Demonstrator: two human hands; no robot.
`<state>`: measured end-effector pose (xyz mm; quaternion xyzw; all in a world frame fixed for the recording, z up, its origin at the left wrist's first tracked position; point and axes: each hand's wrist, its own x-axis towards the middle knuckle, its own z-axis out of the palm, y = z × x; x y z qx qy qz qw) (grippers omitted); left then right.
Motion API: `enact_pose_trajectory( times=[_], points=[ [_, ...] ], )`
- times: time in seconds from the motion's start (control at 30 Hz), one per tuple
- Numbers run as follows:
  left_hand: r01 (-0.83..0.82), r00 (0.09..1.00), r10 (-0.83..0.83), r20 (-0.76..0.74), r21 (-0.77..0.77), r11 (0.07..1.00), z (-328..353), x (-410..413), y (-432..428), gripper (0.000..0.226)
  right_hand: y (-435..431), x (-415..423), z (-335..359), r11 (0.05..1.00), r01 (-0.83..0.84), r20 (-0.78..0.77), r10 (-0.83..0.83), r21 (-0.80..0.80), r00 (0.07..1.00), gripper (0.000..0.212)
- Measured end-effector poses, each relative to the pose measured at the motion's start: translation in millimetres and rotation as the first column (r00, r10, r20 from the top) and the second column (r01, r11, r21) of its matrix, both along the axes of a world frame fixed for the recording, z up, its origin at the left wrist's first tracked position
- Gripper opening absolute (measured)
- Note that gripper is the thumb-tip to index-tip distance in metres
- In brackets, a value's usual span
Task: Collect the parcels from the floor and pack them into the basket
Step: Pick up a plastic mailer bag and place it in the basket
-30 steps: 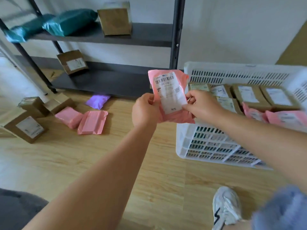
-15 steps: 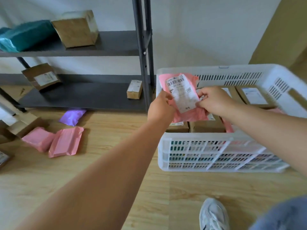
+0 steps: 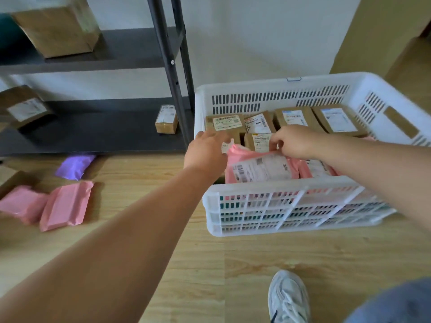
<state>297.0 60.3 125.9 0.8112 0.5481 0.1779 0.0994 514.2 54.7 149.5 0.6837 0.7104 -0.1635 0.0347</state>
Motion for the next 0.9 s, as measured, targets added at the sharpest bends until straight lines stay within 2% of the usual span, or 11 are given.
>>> enact_pose_trajectory(
  times=[0.13, 0.27, 0.37, 0.5, 0.67, 0.77, 0.9],
  points=[
    [0.094, 0.986, -0.112, -0.12, -0.146, 0.985, -15, 11, -2, 0.032, -3, -17, -8, 0.995, -0.083, 0.008, 0.083, -0.057, 0.997, 0.037],
    [0.044, 0.959, -0.098, -0.266, -0.202, 0.978, -26, 15, 3, 0.028, -8, -34, -12, 0.987, -0.094, -0.01, 0.093, -0.134, 0.996, 0.043],
    [0.03, 0.914, -0.151, -0.378, -0.309, 0.951, -28, 19, 9, 0.022, -8, -34, -21, 0.978, -0.094, -0.014, 0.093, -0.185, 0.996, 0.042],
    [0.063, 0.886, -0.232, -0.402, -0.391, 0.918, -33, 23, 18, 0.026, 1, -29, -37, 0.976, -0.09, -0.007, 0.09, -0.2, 0.996, 0.041],
    [0.1, 0.839, -0.26, -0.478, -0.335, 0.937, -36, 26, 26, 0.031, 3, -32, -33, 0.943, -0.083, -0.03, 0.077, -0.323, 0.997, 0.039],
    [0.118, 0.802, -0.306, -0.514, -0.366, 0.923, -39, 31, 30, 0.033, 1, -34, -31, 0.924, -0.087, -0.053, 0.073, -0.373, 0.996, 0.036],
    [0.114, 0.76, -0.361, -0.54, -0.436, 0.893, -39, 33, 32, 0.036, 1, -37, -29, 0.861, -0.132, 0.027, 0.166, -0.491, 0.986, 0.037]
  ],
)
